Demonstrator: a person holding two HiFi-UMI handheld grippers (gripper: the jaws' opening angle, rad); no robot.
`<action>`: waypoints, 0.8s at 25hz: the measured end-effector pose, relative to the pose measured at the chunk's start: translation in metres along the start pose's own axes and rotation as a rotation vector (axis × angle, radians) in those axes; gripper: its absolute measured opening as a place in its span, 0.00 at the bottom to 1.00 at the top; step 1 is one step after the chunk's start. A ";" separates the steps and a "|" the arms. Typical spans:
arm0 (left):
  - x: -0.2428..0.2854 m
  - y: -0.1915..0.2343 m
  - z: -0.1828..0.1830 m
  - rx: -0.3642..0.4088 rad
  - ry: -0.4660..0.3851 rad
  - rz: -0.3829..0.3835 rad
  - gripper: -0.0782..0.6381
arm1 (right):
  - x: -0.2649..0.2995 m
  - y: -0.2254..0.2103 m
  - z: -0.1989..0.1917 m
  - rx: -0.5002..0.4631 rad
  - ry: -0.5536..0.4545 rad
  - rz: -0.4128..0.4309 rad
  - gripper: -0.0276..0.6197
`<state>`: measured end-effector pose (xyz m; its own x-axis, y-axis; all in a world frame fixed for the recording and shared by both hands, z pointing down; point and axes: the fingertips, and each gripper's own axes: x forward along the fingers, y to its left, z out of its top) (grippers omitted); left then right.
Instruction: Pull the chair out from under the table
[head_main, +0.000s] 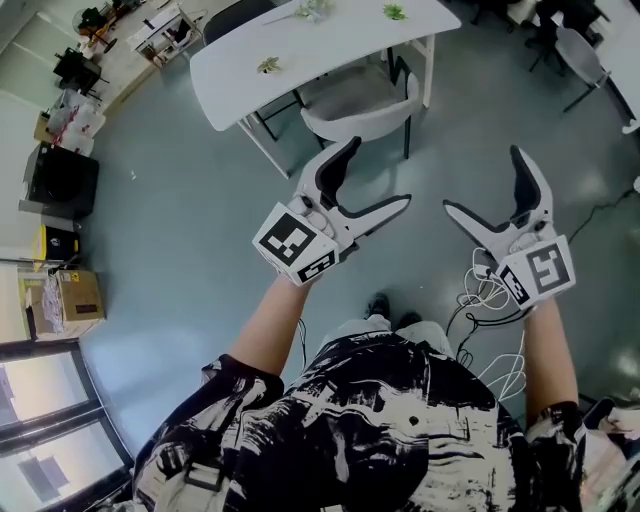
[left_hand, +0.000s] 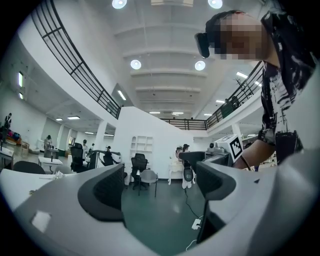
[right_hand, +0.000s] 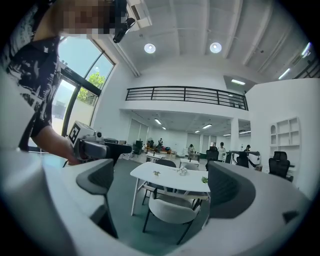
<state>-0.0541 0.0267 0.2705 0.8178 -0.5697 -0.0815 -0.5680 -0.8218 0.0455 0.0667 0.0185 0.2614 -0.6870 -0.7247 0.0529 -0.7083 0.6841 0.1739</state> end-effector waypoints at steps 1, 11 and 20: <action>0.003 0.005 0.001 0.002 -0.001 0.008 0.71 | 0.008 -0.006 0.000 -0.005 0.000 0.012 0.88; 0.067 0.073 -0.006 0.044 0.007 0.162 0.71 | 0.093 -0.085 -0.011 -0.020 -0.049 0.192 0.88; 0.182 0.142 -0.037 0.076 0.082 0.375 0.71 | 0.164 -0.198 -0.067 -0.063 -0.012 0.502 0.88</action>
<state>0.0173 -0.1936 0.2993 0.5548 -0.8320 0.0063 -0.8318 -0.5548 -0.0166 0.1055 -0.2414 0.3015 -0.9425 -0.3062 0.1339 -0.2790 0.9415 0.1892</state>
